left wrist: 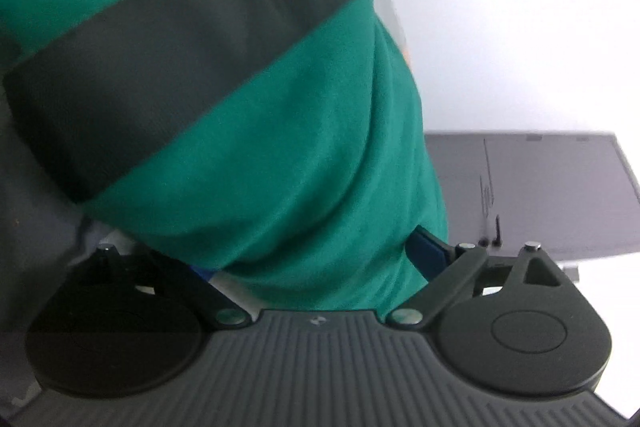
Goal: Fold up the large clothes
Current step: 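Grasp the hoodie bundle with both tools, lift and flip it over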
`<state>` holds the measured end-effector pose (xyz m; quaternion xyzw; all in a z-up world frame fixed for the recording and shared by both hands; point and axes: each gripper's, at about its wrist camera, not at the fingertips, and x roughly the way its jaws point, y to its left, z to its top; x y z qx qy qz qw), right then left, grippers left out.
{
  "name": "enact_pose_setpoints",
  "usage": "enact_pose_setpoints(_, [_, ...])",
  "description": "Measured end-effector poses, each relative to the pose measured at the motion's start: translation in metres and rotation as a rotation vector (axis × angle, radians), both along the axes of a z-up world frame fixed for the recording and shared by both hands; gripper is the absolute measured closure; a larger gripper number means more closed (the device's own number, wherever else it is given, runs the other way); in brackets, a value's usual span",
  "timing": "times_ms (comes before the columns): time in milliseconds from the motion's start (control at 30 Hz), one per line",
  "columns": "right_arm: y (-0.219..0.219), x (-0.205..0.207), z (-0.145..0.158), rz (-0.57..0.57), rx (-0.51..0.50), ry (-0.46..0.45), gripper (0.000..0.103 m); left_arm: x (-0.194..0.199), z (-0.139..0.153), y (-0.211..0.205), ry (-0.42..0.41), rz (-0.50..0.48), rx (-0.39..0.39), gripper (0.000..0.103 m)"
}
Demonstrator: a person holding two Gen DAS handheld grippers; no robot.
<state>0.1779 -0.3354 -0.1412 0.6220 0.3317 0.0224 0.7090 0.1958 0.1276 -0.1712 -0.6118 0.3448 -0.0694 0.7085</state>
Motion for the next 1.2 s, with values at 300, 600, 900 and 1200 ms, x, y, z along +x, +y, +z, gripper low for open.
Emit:
enact_pose_setpoints(300, [-0.007, 0.019, 0.005, -0.028, -0.146, -0.020, 0.035, -0.009, 0.013, 0.001, -0.055, 0.105, 0.064, 0.040])
enact_pose_setpoints(600, [0.011, -0.008, 0.057, 0.103, -0.361, -0.151, 0.076, -0.035, 0.062, -0.011, -0.169, 0.087, 0.275, 0.063])
enact_pose_setpoints(900, [-0.013, -0.053, 0.105, 0.145, -0.403, -0.200, 0.077, -0.080, 0.140, -0.043, -0.245, -0.064, 0.508, 0.079])
enact_pose_setpoints(1200, [-0.025, -0.071, 0.103, 0.189, -0.379, -0.151, 0.069, -0.117, 0.132, -0.025, -0.203, -0.117, 0.492, 0.081])
